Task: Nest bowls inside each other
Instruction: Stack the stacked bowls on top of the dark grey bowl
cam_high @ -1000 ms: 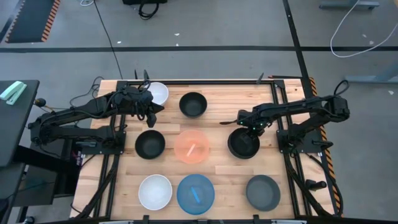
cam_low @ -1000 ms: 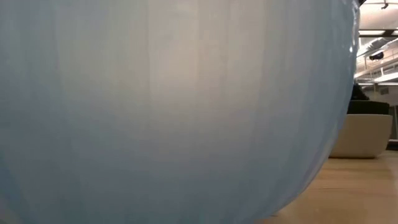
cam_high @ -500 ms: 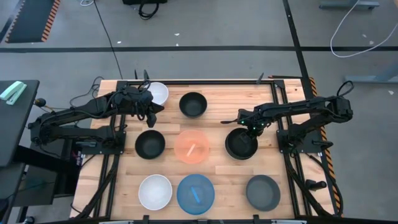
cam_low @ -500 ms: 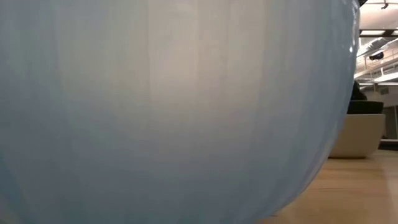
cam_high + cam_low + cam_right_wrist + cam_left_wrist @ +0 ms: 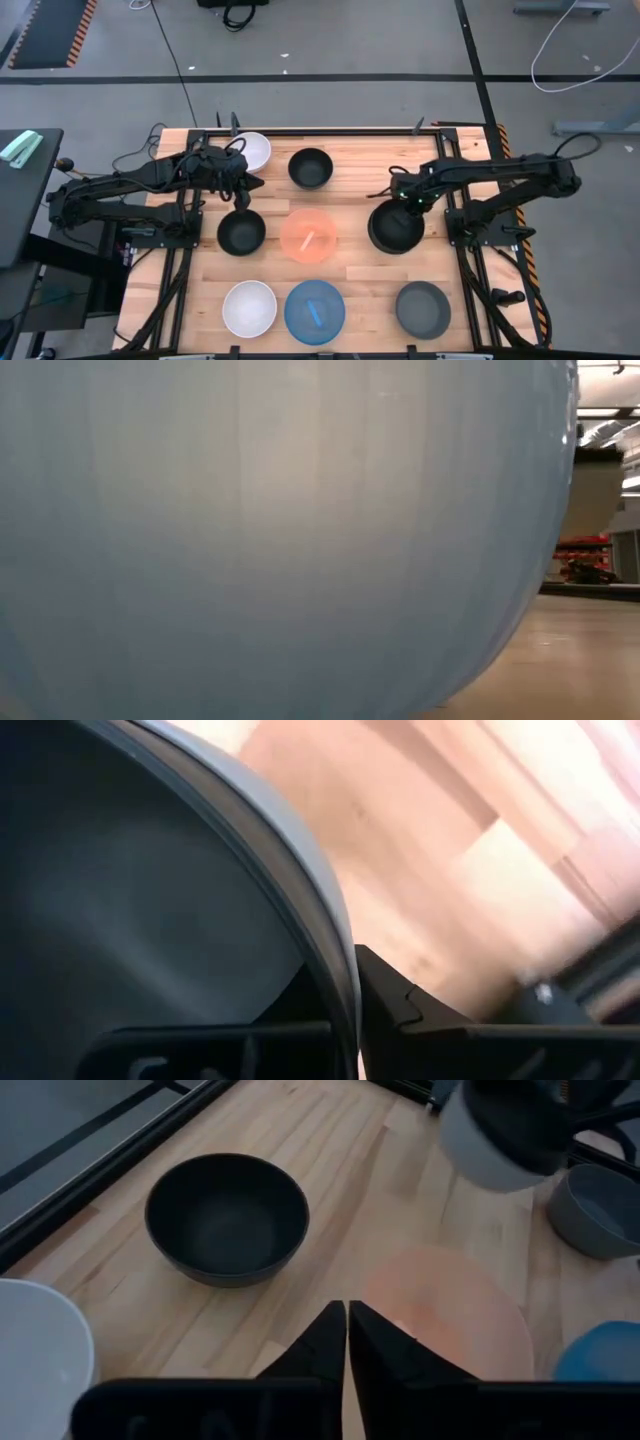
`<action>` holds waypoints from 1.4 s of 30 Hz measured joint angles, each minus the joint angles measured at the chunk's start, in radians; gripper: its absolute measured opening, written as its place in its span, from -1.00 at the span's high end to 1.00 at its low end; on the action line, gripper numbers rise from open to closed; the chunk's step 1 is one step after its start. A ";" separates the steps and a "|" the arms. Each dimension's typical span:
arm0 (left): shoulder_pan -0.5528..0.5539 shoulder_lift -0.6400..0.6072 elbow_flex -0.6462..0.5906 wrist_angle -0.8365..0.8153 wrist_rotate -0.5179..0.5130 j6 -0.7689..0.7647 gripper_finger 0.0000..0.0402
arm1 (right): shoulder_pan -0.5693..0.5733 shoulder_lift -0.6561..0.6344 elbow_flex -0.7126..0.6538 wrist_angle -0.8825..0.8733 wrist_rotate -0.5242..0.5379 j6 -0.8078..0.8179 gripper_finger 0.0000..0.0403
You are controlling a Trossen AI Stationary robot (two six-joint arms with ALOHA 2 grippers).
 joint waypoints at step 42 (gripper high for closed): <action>0.001 0.000 0.000 -0.005 0.000 -0.007 0.90 | 0.989 0.140 -0.070 0.312 -0.078 1.210 0.91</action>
